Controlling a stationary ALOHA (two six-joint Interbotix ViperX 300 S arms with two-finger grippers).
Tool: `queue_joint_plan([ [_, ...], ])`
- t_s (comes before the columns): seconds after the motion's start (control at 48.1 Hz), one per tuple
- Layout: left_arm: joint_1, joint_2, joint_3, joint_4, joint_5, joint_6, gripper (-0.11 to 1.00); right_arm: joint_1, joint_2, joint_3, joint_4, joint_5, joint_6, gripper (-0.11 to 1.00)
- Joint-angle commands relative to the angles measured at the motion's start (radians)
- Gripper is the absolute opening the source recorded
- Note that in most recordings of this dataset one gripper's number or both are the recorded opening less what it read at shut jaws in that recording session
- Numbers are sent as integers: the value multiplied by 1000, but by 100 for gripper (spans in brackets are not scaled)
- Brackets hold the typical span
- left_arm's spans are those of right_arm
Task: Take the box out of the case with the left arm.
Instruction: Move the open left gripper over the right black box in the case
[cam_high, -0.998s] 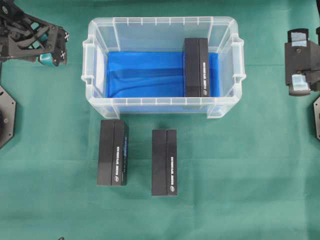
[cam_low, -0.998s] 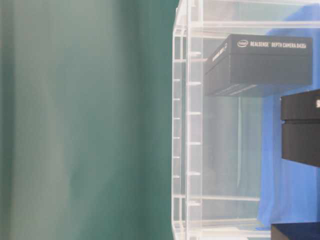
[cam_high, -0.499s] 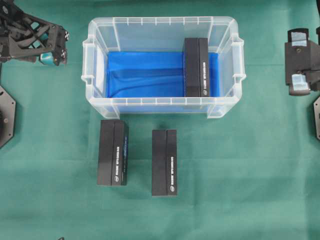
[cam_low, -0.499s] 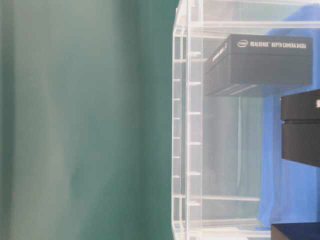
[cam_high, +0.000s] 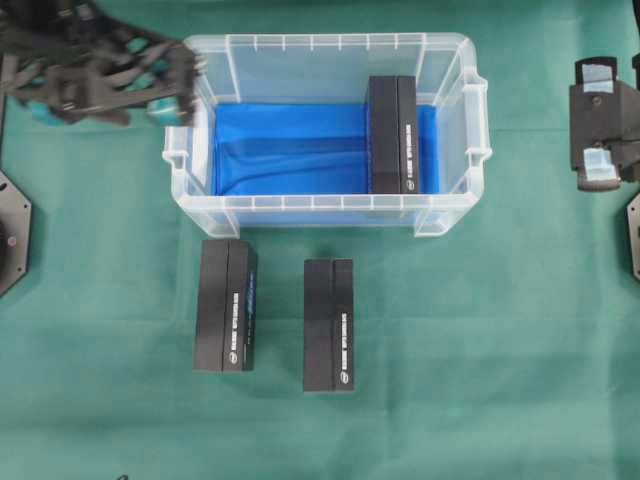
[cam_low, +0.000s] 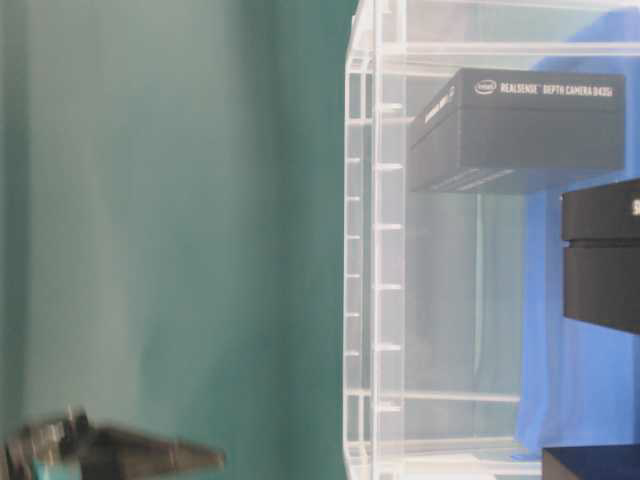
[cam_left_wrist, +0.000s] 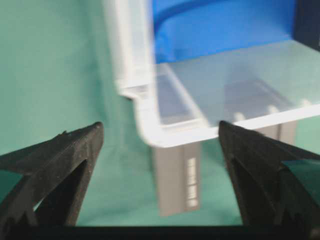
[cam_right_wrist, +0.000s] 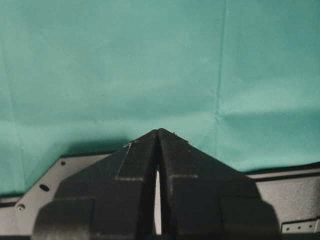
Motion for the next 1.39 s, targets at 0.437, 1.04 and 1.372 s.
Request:
queue_joint_plan([
  [0.437,-46,420,-538,3,-5,104,93,0,-9,0,-2,-5,-2,0],
  [1.04,-63,729,-877,-28,63,156,93,0,-44,14,-2,-5,-2,0],
  [1.372,-55,744,-888,-32,92,153,93,0,-44,17,-3,-5,-3,0],
])
